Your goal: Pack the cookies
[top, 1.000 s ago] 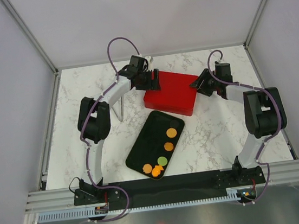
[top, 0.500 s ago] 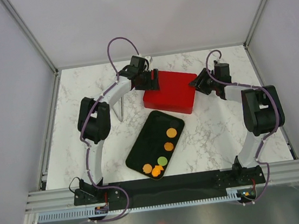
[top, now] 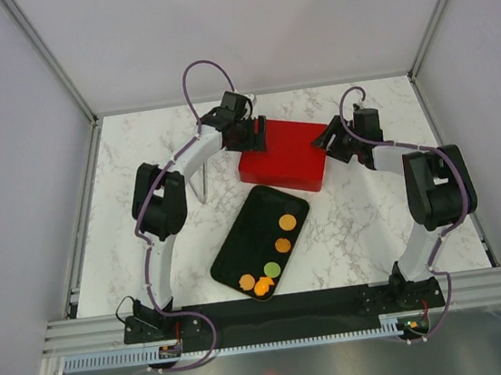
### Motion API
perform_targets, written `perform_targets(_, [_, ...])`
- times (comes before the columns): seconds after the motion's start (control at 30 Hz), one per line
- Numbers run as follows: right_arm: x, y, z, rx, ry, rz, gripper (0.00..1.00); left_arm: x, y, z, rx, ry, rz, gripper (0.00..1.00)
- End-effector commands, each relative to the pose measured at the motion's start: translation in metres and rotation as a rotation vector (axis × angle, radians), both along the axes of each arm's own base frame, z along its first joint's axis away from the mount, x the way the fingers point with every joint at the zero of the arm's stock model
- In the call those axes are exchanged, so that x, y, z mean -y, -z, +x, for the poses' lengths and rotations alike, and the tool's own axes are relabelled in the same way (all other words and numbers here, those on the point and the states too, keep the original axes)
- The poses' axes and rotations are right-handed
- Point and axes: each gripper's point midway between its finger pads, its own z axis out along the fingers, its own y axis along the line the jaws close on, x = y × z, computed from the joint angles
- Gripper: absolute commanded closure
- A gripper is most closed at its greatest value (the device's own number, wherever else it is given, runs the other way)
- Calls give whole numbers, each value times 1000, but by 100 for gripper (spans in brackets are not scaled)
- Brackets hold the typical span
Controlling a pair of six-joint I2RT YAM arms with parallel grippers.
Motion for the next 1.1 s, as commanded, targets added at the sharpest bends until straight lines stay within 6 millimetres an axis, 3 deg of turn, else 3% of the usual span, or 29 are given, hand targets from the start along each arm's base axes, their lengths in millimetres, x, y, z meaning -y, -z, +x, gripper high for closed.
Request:
perform_targets(0.0, [-25,15,-30,-122,-87,6,29,14,24,-27,-82,70,61,21])
perform_targets(0.23, [-1,-17,-5,-50,5,-11,24,8,23,-27,-87,80,78,21])
perform_targets(0.43, [26,-29,23,-38,76,18,23,10,18,-27,-89,103,70,21])
perform_targets(0.77, [28,0,42,-80,105,63,25,8,17,-28,-95,114,74,21])
perform_targets(1.07, [29,33,33,-130,127,70,46,9,16,-27,-101,119,75,21])
